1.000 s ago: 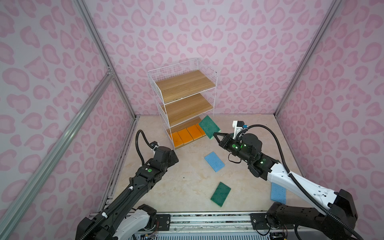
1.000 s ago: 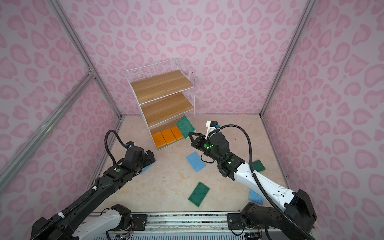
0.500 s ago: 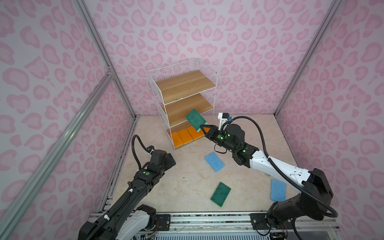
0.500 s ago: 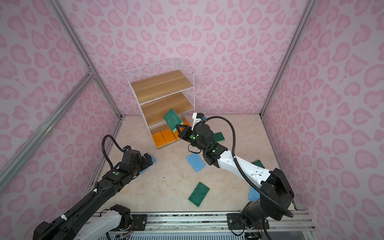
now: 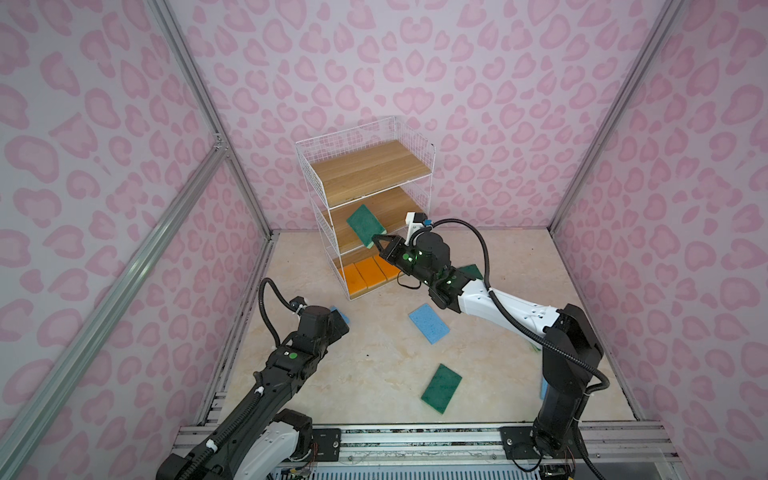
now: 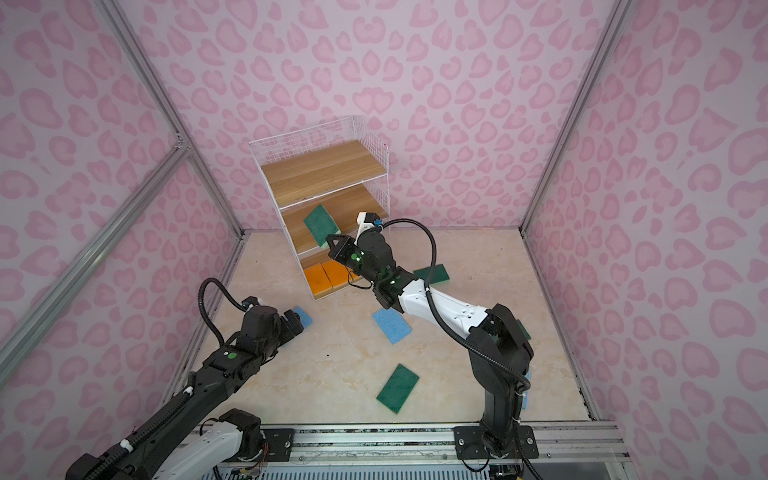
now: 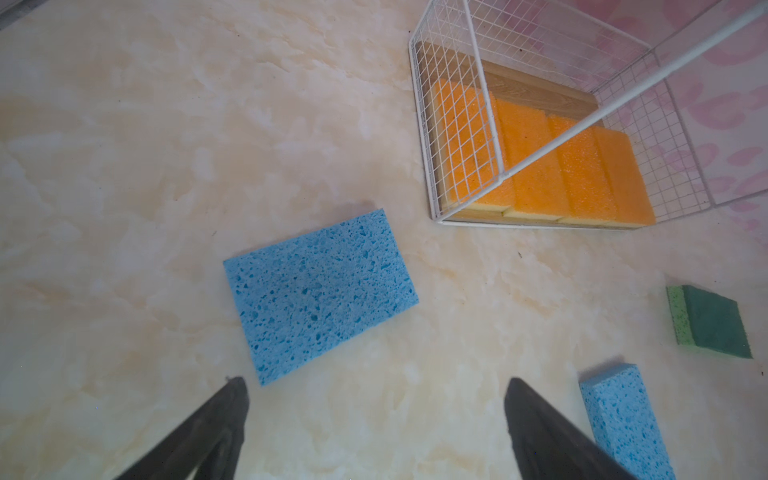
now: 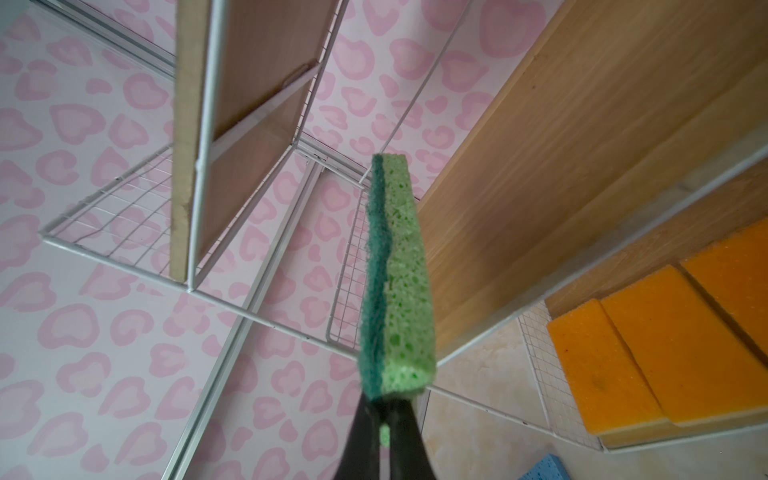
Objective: Place and organize the cleaning sponges onto the shelf
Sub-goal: 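Carry the green sponge to the middle shelf with right gripper while left gripper withdraws, then lower the green sponge onto the middle shelf and open right gripper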
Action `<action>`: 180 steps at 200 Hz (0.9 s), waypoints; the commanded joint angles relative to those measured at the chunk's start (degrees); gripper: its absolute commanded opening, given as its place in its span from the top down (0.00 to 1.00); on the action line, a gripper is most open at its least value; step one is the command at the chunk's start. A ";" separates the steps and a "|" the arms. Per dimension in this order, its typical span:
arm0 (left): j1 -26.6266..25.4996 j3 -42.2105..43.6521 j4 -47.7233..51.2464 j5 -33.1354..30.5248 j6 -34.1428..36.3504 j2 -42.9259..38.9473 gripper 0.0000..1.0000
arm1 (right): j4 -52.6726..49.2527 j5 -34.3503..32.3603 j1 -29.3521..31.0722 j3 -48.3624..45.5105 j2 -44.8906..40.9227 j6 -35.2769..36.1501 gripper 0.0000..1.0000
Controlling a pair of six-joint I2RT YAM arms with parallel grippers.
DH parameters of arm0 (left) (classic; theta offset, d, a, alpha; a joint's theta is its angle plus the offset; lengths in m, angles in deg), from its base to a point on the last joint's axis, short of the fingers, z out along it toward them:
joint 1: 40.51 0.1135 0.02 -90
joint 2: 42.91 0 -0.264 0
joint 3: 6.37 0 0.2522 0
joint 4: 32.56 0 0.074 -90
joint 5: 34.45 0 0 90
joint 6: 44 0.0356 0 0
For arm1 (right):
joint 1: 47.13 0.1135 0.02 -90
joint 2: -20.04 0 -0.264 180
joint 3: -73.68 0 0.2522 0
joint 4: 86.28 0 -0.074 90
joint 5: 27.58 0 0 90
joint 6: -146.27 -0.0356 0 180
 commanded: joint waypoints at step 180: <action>0.08 1.51 -2.82 0.10 -0.18 -0.06 0.03 | -1.40 1.30 2.60 17.46 17.03 -2.33 0.89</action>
